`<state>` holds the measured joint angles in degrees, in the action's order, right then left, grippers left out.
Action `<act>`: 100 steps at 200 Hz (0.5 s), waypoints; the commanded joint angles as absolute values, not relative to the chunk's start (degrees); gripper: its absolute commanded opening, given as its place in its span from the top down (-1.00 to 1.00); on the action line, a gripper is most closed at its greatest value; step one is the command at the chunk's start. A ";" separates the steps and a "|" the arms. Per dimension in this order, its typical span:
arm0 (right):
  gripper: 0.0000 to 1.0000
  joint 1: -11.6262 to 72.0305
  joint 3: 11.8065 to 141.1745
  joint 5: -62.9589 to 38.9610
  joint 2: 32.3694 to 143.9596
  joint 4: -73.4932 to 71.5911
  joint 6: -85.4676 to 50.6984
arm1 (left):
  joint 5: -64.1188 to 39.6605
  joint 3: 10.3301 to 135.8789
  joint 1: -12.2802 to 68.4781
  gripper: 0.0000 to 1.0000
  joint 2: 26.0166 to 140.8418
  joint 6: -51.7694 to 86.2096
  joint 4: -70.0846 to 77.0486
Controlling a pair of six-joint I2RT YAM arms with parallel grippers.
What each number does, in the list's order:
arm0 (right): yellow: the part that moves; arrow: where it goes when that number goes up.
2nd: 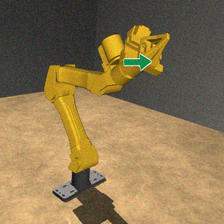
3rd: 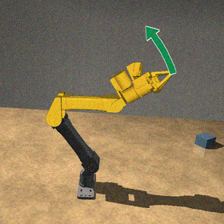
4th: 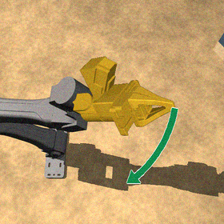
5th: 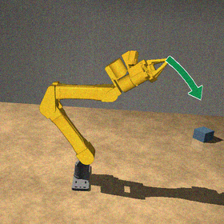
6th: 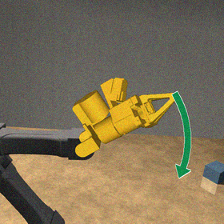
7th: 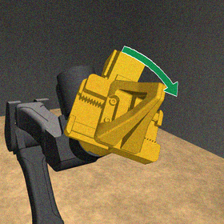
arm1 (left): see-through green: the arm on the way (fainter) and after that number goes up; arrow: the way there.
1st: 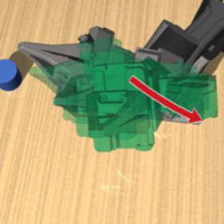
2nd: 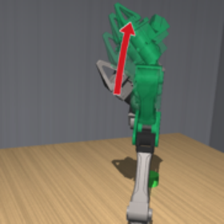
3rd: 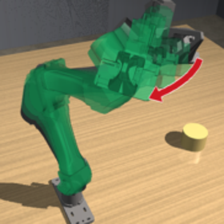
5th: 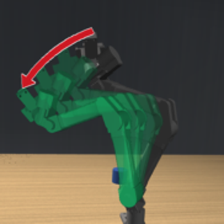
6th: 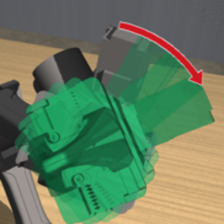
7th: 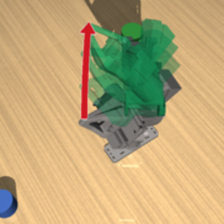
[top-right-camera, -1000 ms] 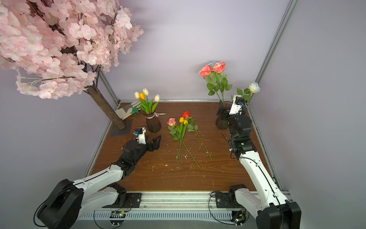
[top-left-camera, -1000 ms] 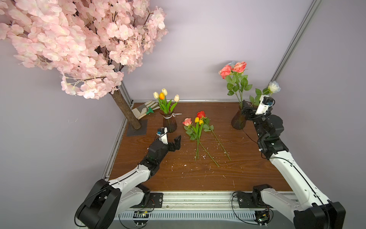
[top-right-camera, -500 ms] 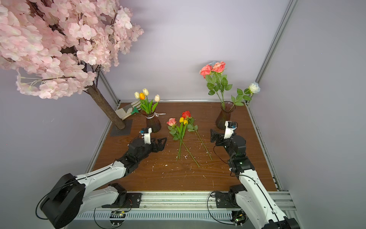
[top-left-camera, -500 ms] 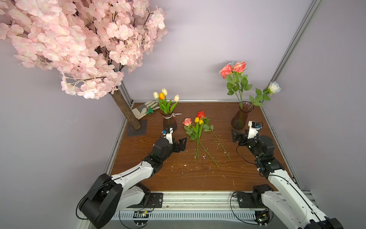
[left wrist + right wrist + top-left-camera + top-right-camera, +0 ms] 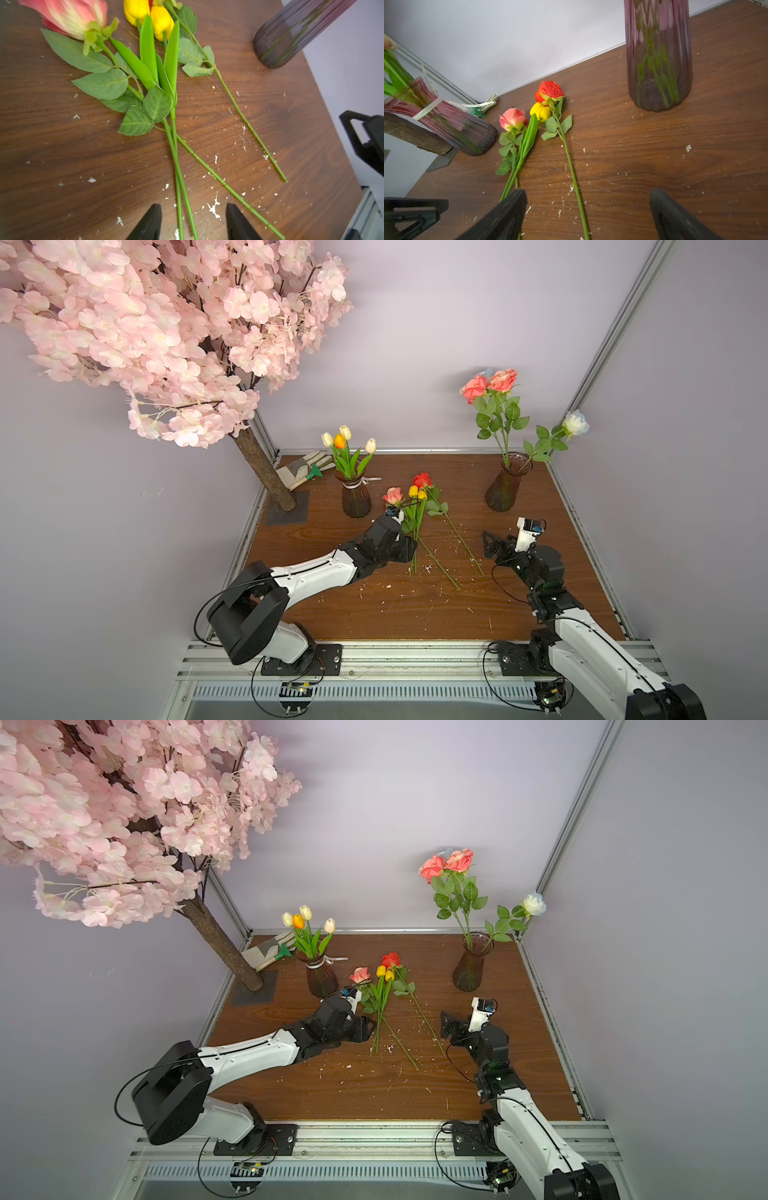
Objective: Arrange the flowers in different vases according to their variety
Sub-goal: Adjust the flower at the center of the board.
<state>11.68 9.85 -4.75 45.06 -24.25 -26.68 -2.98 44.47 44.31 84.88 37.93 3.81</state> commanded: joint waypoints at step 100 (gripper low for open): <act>-0.99 11.95 10.25 -0.44 43.13 -26.99 -27.95 | 1.15 55.62 48.62 0.31 98.73 36.84 -10.33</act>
<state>11.68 9.61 -1.48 43.48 -25.06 -27.16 -0.36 54.19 47.03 97.19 37.26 -8.03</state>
